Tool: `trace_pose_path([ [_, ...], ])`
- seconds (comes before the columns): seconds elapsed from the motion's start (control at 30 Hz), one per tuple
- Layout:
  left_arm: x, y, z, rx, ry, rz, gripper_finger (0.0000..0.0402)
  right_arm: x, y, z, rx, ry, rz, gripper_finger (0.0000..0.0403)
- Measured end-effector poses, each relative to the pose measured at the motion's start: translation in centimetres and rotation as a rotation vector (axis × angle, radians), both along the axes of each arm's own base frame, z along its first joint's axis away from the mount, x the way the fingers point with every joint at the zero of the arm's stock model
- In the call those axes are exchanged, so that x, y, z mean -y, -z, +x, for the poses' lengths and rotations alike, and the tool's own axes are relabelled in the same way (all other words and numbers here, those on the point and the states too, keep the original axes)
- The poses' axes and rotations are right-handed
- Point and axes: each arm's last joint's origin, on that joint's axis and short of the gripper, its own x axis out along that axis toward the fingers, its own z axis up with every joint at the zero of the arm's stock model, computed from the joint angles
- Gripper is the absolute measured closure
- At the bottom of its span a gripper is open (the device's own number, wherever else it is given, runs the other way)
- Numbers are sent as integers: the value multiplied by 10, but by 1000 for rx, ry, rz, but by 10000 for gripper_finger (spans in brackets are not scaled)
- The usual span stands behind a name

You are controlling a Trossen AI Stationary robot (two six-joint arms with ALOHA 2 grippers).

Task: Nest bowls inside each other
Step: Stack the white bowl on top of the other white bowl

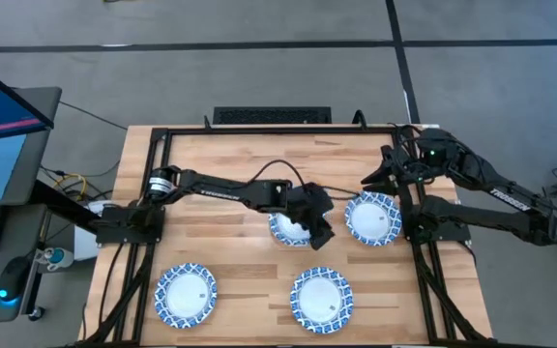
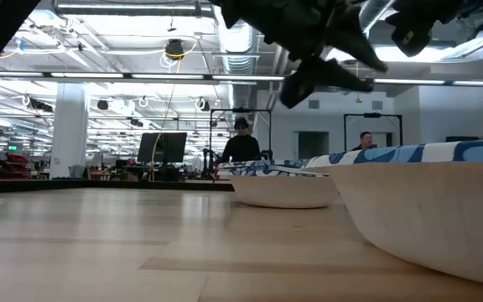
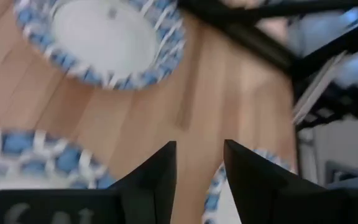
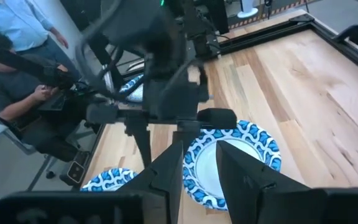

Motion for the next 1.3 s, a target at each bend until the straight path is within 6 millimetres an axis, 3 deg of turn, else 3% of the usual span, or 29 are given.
trace_pose_path([
  [0.23, -23, -20, 11, 216, 46, -130, 285, -1, 4, -1, -38, 0, 16, 282],
  [0.57, -47, -38, 15, 415, 53, -126, 285, -1, 6, -2, -64, 7, 42, 282],
  [0.83, -59, -59, 15, 391, 104, -21, 285, 1, 4, 2, -55, 27, 84, 282],
  [1.17, -81, -126, -5, 261, 42, 310, 285, 5, 10, 10, -96, 12, 53, 282],
  [1.3, -94, -129, -9, 241, 11, 268, 285, 4, 16, 6, -169, 23, 30, 282],
])
